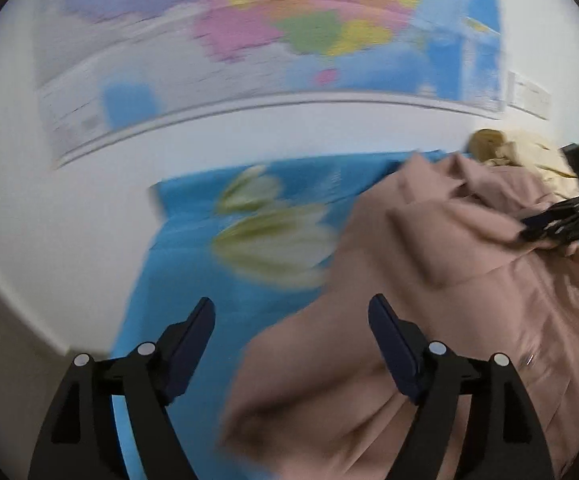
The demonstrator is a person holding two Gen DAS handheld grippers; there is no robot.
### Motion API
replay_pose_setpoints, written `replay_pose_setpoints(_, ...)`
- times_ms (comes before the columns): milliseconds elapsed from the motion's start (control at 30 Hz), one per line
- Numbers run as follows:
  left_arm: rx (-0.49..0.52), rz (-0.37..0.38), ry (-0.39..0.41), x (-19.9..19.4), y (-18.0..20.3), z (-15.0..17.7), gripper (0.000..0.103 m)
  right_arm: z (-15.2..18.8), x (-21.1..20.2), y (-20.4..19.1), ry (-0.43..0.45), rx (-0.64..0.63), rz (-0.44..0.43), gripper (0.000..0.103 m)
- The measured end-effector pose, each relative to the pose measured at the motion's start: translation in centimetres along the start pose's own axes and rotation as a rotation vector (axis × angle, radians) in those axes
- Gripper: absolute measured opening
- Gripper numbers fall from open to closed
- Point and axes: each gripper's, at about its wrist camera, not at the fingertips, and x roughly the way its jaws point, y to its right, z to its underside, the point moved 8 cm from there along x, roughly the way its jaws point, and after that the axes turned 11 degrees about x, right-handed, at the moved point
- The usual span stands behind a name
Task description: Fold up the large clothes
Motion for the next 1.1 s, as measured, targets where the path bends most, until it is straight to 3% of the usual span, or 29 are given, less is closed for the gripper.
replay_pose_setpoints(133,-0.083,0.090,-0.096,0.0,0.1,6.1,0.076,0.1,-0.8,-0.9,0.009,0.001,-0.029,0.056)
replay_pose_setpoints(233,-0.106,0.121,-0.127,0.9,1.1,8.4,0.075,0.0,-0.1,-2.1,-0.003,-0.010,-0.040,0.057)
replay_pose_setpoints(267,-0.126,0.142,-0.131,1.4,1.4,8.7,0.060,0.0,0.1,-2.3,-0.006,-0.013,-0.041,0.058)
replay_pose_setpoints(300,-0.135,0.151,-0.135,1.8,1.3,8.7,0.031,0.0,0.3,-2.7,-0.006,-0.012,-0.042,0.058)
replay_pose_setpoints(367,-0.143,0.128,-0.132,2.1,0.5,7.8,0.011,-0.1,0.1,-3.2,-0.002,-0.010,-0.048,0.058)
replay_pose_setpoints(400,-0.130,0.097,-0.106,1.5,-0.3,6.7,0.008,-0.1,-0.2,-3.3,0.005,-0.011,-0.047,0.058)
replay_pose_setpoints(600,-0.017,-0.134,0.063,-4.7,-4.4,-2.0,0.004,-0.4,-2.8,-2.5,0.065,0.025,-0.058,0.058)
replay_pose_setpoints(700,-0.006,-0.155,0.128,-7.6,-5.3,-4.6,0.004,0.0,-3.3,-2.8,0.072,0.034,-0.080,0.060)
replay_pose_setpoints(767,0.057,-0.159,0.116,-7.7,-4.0,-4.8,0.005,0.4,-3.4,-4.1,0.064,0.011,-0.116,0.061)
replay_pose_setpoints(833,0.075,-0.107,0.098,-7.0,-2.5,-4.2,0.010,1.0,-3.2,-6.6,0.044,-0.033,-0.181,0.064)
replay_pose_setpoints(933,0.105,-0.112,0.074,-5.7,-1.2,-3.1,0.026,2.0,-2.4,-11.5,0.005,-0.125,-0.261,0.069)
replay_pose_setpoints(967,0.101,-0.094,0.060,-5.1,-1.1,-2.3,0.037,2.3,-2.0,-13.0,-0.008,-0.155,-0.280,0.070)
replay_pose_setpoints(1100,0.040,-0.111,-0.035,-2.4,-2.7,0.3,0.038,4.2,0.1,-21.3,-0.083,-0.306,-0.386,0.082)
